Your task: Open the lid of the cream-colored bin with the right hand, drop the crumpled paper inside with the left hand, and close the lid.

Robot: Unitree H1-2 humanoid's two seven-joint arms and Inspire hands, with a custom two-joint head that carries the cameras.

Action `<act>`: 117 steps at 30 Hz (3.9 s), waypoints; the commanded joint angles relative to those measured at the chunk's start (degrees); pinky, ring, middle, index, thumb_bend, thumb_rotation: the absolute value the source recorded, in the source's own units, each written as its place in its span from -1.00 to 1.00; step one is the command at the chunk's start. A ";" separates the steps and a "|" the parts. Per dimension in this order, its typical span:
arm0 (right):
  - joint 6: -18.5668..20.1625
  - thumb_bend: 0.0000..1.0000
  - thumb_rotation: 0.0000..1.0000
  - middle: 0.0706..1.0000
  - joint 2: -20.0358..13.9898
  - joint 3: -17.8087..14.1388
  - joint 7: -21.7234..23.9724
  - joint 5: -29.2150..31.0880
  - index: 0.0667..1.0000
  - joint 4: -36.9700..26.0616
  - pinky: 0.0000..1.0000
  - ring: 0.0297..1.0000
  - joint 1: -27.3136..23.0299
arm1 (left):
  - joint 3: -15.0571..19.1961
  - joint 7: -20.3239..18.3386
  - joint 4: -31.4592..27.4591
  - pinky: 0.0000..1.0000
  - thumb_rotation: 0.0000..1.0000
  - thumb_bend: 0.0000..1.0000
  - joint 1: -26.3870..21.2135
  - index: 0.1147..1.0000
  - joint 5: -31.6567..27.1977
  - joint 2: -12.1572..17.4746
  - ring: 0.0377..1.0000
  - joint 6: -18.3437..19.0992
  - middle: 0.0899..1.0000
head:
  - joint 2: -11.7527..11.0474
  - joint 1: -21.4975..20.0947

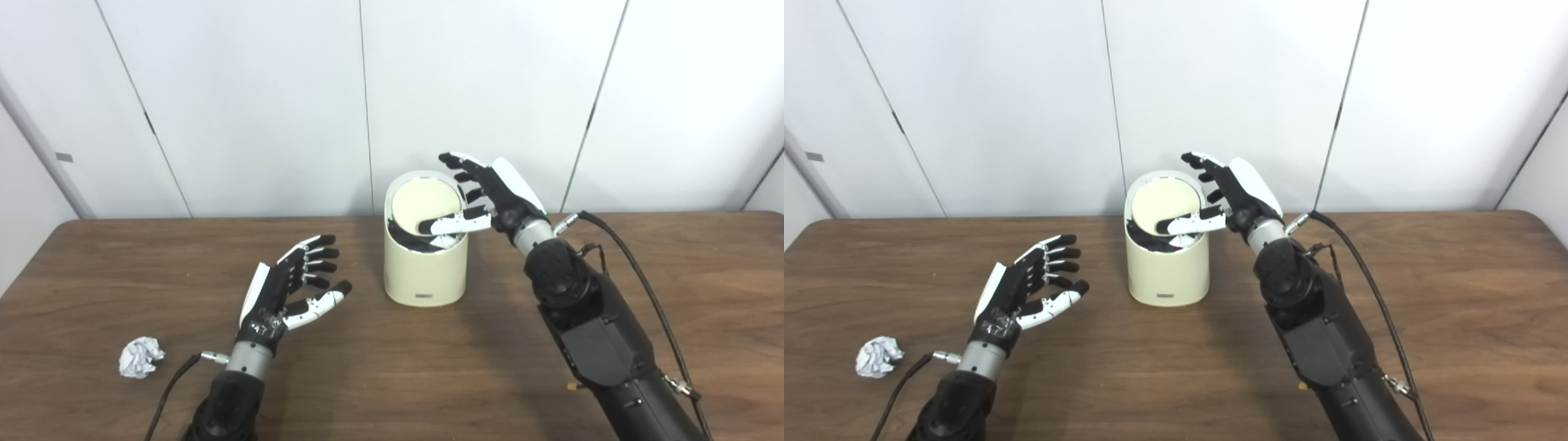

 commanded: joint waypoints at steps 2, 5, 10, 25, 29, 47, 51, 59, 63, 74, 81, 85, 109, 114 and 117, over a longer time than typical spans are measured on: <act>-0.92 0.66 -0.39 0.77 0.10 0.42 0.20 -0.29 0.73 -0.55 0.33 0.68 -2.75 | 0.12 0.52 -2.28 0.23 -0.70 0.18 -1.29 0.60 -0.03 0.01 0.40 -1.03 0.49 | 0.08 -0.06; -0.82 0.65 -0.41 0.78 -0.18 0.78 0.24 -0.62 0.74 -0.09 0.34 0.70 -2.75 | 0.20 0.42 -2.28 0.23 -0.69 0.18 -1.19 0.60 -0.25 0.09 0.41 -1.05 0.49 | 0.08 -0.06; -0.46 0.66 -0.41 0.78 -0.62 1.29 0.06 -1.26 0.73 1.12 0.37 0.71 -3.08 | 0.31 0.37 -2.55 0.21 -0.69 0.19 -0.99 0.60 -0.44 0.13 0.40 -0.95 0.49 | 0.30 0.00; 6.93 0.65 -0.42 0.75 -1.85 7.20 0.81 -9.37 0.69 5.72 0.24 0.64 -5.71 | 0.06 0.49 -3.02 0.23 -0.67 0.22 -0.40 0.58 -0.33 -0.04 0.39 -0.86 0.48 | 0.69 0.12; 7.79 0.65 -0.48 0.75 -1.58 7.31 1.91 -11.27 0.68 5.86 0.22 0.63 -5.75 | 0.06 0.64 -3.35 0.29 -0.70 0.20 -0.45 0.58 -0.09 -0.12 0.40 -0.30 0.48 | 0.82 0.12; 5.00 0.58 -0.30 0.79 -0.81 -3.11 3.62 -2.88 0.73 -7.03 0.25 0.64 -4.60 | 0.23 0.35 -2.40 0.20 -0.70 0.19 -0.93 0.59 -0.71 -0.01 0.39 -0.98 0.49 | 0.57 0.25; 5.59 0.42 -0.11 0.79 -1.40 -6.27 4.83 1.45 0.76 -13.90 0.35 0.67 -2.60 | 0.13 0.40 -2.15 0.24 -0.69 0.19 -0.99 0.59 -0.36 0.11 0.40 -0.99 0.49 | 0.60 0.13; 3.86 0.19 0.02 0.73 -1.52 -11.98 2.37 7.52 0.71 -18.20 0.44 0.66 4.28 | 0.15 0.26 -1.84 0.19 -0.68 0.21 -1.33 0.58 -0.63 0.21 0.39 -1.21 0.49 | 0.70 -0.12; -0.22 0.15 0.00 0.68 -1.57 -13.57 0.18 9.88 0.70 -17.47 0.45 0.64 8.99 | -0.04 0.42 -2.05 0.19 -0.70 0.20 -1.43 0.58 0.02 0.26 0.39 -0.92 0.48 | 0.66 -0.15; -7.58 0.15 -0.50 0.68 -0.37 -15.40 -1.11 16.71 0.68 -16.12 0.33 0.51 19.33 | -0.19 0.36 -2.30 0.17 -0.67 0.22 -1.56 0.58 -0.20 0.15 0.38 -0.86 0.48 | 0.73 0.13; -9.32 0.30 -0.48 0.73 0.14 -15.69 -1.63 18.53 0.70 -15.00 0.36 0.58 20.96 | -0.14 0.57 -2.88 0.19 -0.68 0.21 -1.46 0.58 0.31 0.36 0.39 -0.69 0.48 | 0.85 0.74; -9.00 0.34 -0.50 0.72 -0.32 -15.15 -2.21 17.62 0.70 -15.38 0.37 0.59 21.90 | -0.14 0.43 -3.41 0.18 -0.70 0.22 -1.31 0.58 -0.12 0.10 0.38 -0.37 0.48 | 0.84 2.95; -10.44 0.26 -0.71 0.74 -5.27 -16.23 1.04 22.76 0.75 -14.46 0.28 0.59 21.69 | -4.17 1.69 -12.36 0.08 -0.72 0.32 0.70 0.56 18.43 3.45 0.35 2.98 0.50 | -3.22 25.78; -9.88 0.28 -0.68 0.73 -5.44 -16.31 1.09 22.81 0.73 -14.65 0.21 0.54 21.35 | -5.72 -5.09 -21.56 0.10 -0.67 0.39 1.55 0.48 29.45 11.86 0.36 8.56 0.48 | -3.70 25.85; -9.79 0.29 -0.65 0.74 -5.52 -16.35 1.16 22.89 0.72 -14.59 0.19 0.53 21.18 | -5.35 -11.01 -26.89 0.06 -0.72 0.48 1.26 0.45 31.82 16.43 0.34 11.76 0.46 | -3.58 25.61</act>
